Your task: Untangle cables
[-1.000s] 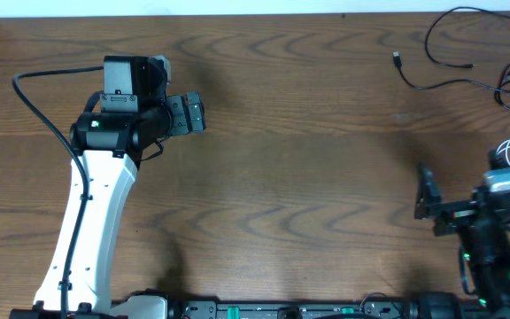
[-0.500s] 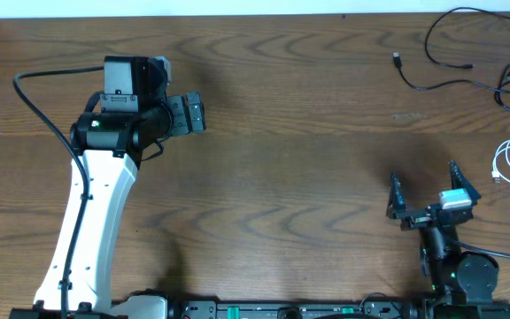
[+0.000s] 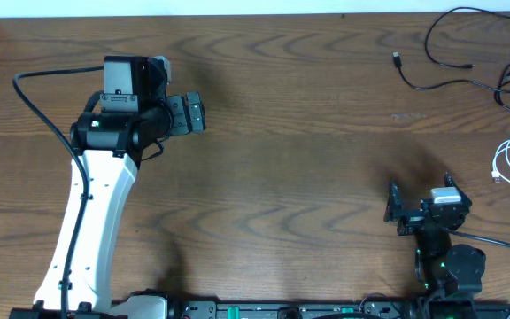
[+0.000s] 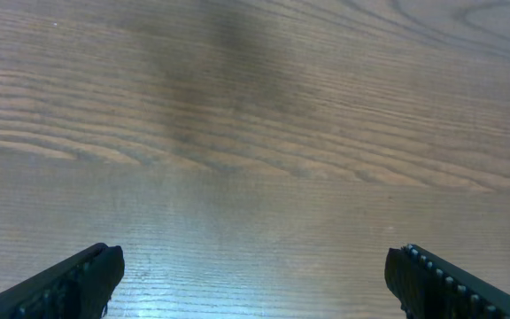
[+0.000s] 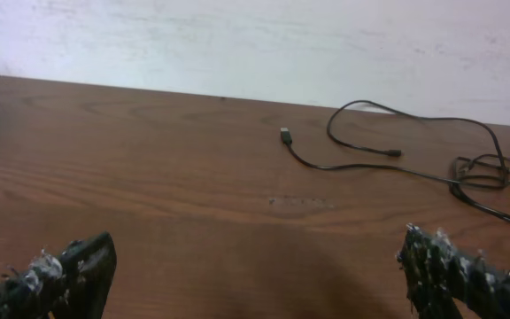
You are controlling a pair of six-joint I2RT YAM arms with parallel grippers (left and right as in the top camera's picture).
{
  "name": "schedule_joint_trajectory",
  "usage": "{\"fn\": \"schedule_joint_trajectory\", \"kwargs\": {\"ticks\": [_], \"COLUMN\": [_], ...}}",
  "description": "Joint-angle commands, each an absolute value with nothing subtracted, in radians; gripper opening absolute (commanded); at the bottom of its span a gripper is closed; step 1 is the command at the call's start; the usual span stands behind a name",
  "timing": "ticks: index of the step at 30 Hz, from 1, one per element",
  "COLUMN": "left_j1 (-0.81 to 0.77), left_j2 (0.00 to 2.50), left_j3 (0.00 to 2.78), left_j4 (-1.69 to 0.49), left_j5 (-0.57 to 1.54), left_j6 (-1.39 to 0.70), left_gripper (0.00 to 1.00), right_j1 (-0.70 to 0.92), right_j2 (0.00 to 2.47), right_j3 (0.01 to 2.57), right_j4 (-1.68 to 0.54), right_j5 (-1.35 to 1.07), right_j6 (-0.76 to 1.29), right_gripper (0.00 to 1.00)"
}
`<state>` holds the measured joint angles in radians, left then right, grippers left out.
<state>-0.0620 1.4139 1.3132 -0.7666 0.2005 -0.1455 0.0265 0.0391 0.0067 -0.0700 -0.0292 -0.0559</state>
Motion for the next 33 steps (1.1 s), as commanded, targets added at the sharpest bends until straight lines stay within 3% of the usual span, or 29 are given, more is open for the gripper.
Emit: {"fn": "schedule_joint_trajectory", "kwargs": {"ticks": [1,23,33], "left_j1": [-0.062,-0.062,-0.008], "left_j2": [1.418,1.404,1.063], "left_j3": [1.313,1.313,1.157], "left_j4": [-0.770,-0.770,-0.643], "left_j5": [0.197,0.137,-0.009], "left_j6": [-0.143,-0.143,-0.123], "left_gripper": [0.99,0.99,0.99], "right_j1": [0.033,0.033,0.033], "right_j2": [0.031,0.031,0.031], "right_j3": [0.006,0.006,0.006], "right_j4": [-0.075,-0.075,-0.075], "right_j5": [-0.020,-0.020,-0.020], "right_j6": [-0.057,-0.057,-0.057], "right_gripper": [0.99,0.99,0.99]}}
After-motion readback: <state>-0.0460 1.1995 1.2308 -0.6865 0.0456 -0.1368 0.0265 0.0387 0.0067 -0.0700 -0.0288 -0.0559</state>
